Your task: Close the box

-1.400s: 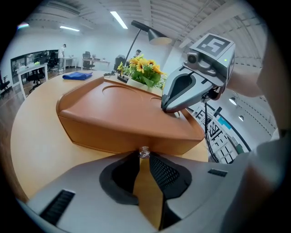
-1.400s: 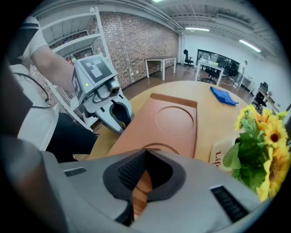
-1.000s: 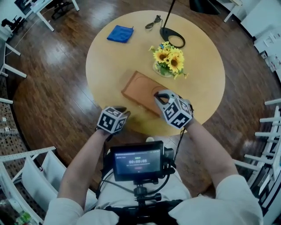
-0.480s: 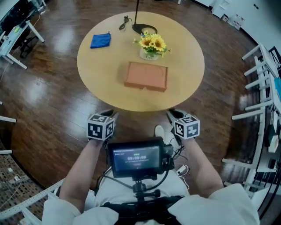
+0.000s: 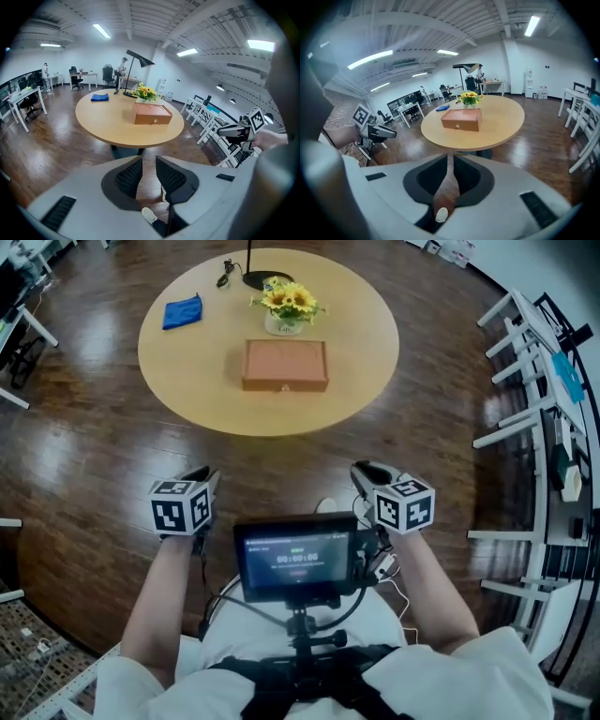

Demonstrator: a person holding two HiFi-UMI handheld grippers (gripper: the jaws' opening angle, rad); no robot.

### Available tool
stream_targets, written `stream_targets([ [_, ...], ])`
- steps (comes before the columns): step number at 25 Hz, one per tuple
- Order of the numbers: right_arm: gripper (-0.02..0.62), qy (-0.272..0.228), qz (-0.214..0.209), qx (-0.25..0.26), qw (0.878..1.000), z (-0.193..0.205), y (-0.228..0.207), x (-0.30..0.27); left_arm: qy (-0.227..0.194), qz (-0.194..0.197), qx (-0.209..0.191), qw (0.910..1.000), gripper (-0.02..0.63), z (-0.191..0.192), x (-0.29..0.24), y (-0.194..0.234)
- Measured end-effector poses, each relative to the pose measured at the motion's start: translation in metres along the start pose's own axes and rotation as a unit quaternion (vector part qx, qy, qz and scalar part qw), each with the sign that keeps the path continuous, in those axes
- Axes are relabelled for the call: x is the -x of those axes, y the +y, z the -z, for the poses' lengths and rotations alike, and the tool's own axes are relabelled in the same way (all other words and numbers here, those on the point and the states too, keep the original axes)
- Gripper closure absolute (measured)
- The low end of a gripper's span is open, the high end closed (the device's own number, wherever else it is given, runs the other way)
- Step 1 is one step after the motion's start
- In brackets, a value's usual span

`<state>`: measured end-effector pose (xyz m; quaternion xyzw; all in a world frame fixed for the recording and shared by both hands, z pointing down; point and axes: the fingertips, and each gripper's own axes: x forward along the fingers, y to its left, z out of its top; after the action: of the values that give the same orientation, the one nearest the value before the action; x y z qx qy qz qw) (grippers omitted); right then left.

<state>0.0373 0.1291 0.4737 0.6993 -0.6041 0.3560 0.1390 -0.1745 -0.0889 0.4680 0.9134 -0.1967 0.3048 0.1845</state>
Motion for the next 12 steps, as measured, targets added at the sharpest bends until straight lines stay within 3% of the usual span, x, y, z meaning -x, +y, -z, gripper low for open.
stream_targets([
  [12,0.554,0.011,0.003,0.018,1.0,0.008,0.011,0.017,-0.001,-0.004,0.016,0.9999,0.511,0.005,0.021,0.009],
])
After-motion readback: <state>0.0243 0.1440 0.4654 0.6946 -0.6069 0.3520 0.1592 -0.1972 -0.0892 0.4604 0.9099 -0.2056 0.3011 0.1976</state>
